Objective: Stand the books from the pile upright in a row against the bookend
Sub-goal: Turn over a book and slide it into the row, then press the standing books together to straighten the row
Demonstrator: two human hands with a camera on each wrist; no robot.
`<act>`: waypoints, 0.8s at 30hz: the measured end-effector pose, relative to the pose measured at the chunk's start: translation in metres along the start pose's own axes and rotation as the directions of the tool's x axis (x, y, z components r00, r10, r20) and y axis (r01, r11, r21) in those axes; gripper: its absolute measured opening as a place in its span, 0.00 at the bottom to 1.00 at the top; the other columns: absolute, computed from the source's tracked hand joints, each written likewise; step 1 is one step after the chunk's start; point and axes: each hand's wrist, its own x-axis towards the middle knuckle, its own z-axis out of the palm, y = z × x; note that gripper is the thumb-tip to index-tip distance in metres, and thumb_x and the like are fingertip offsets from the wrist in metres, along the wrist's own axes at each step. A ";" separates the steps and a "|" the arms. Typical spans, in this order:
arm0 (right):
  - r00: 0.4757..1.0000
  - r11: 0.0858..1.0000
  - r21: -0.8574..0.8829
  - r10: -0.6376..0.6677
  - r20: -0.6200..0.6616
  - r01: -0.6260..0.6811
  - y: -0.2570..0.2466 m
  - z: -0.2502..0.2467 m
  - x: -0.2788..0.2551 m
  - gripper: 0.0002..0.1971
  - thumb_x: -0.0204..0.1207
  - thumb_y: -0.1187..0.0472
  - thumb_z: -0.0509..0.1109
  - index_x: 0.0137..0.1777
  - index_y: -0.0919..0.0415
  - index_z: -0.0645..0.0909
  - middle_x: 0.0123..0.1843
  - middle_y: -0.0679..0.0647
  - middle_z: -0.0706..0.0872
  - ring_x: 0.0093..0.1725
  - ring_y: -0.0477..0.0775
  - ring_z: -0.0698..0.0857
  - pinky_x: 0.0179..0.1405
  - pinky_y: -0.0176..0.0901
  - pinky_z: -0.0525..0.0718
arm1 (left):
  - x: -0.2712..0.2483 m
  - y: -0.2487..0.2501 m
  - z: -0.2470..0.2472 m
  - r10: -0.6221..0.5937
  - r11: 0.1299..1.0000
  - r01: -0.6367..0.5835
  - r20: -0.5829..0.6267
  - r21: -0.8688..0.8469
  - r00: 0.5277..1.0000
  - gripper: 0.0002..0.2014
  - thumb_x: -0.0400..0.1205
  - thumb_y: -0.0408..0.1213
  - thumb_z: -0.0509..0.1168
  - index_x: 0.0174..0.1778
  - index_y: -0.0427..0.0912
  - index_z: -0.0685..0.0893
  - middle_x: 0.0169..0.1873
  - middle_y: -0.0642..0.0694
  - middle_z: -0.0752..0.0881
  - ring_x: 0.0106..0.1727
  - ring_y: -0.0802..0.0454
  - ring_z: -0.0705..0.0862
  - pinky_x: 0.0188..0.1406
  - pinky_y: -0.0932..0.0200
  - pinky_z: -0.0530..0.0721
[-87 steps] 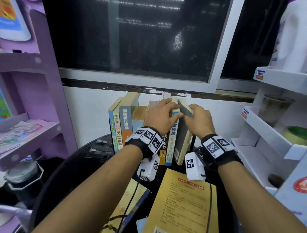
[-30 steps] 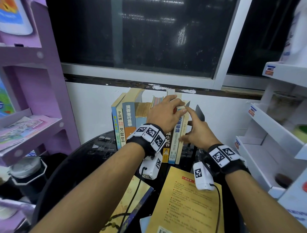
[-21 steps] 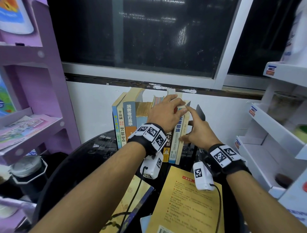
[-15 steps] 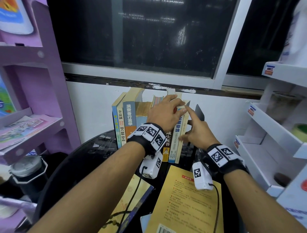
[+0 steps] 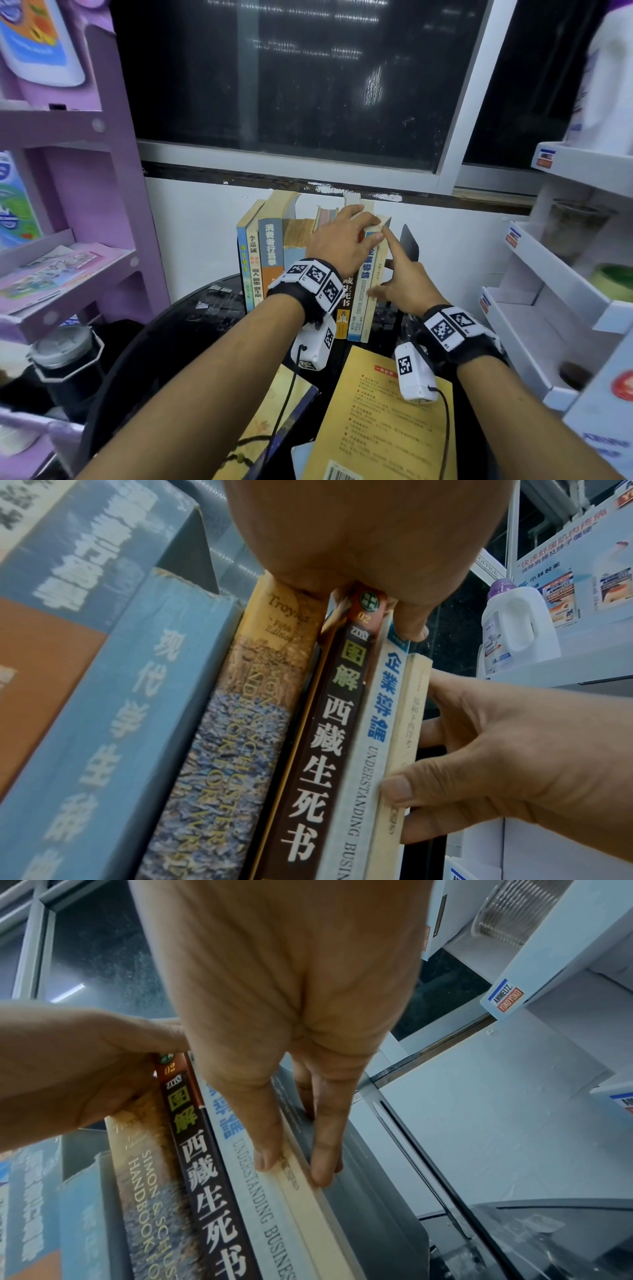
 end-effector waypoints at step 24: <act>0.930 0.923 -0.284 0.317 0.184 -0.259 0.015 -0.022 -0.085 0.35 0.75 0.47 0.75 0.79 0.53 0.68 0.78 0.54 0.75 0.74 0.54 0.76 0.69 0.44 0.71 | -0.091 -0.001 -0.001 -0.125 0.937 0.132 0.044 -0.323 0.991 0.13 0.81 0.35 0.66 0.61 0.45 0.80 0.64 0.46 0.77 0.66 0.49 0.77 0.69 0.52 0.73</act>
